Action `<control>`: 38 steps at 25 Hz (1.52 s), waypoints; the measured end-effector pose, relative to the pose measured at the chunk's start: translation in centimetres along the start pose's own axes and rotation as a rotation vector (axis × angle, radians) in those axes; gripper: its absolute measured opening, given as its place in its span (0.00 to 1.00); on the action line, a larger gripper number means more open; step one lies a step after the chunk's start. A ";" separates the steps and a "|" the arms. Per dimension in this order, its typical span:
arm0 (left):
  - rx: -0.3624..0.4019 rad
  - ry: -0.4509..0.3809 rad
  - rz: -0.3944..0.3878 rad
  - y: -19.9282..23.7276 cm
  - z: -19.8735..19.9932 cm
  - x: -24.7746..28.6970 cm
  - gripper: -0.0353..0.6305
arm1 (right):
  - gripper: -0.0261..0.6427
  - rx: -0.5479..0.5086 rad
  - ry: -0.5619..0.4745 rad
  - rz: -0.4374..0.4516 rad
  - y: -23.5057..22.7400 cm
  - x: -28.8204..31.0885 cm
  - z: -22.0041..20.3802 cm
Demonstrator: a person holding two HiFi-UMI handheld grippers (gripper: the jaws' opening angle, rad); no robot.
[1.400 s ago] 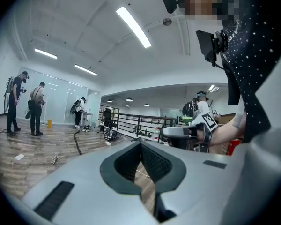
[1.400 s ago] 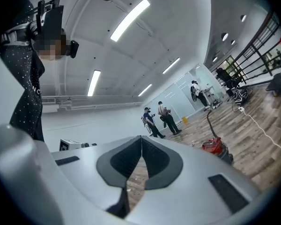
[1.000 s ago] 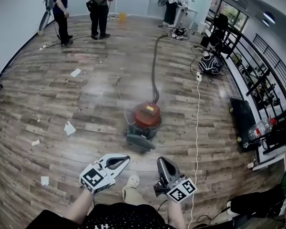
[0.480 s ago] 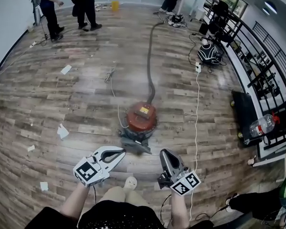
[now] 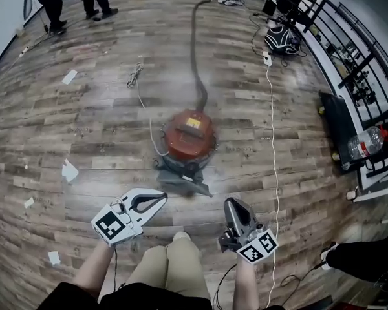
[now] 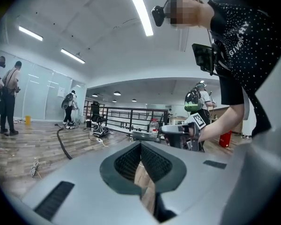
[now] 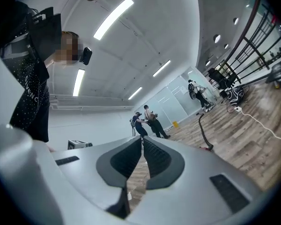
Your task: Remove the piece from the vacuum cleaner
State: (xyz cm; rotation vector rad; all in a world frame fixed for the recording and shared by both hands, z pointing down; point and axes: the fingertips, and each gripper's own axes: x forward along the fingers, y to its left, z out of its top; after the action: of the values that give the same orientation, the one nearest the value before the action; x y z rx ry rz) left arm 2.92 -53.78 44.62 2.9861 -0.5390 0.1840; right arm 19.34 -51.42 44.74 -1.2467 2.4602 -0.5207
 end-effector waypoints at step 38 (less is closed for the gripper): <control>0.032 -0.122 0.312 12.0 -32.1 5.0 0.10 | 0.10 -0.289 0.116 -0.078 -18.3 -1.8 -28.8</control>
State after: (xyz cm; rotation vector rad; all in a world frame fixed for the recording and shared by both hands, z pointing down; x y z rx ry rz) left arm 0.10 -62.81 77.93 2.9398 -1.0239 0.0333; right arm 20.13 -55.09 78.72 -1.4653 2.6645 -0.2686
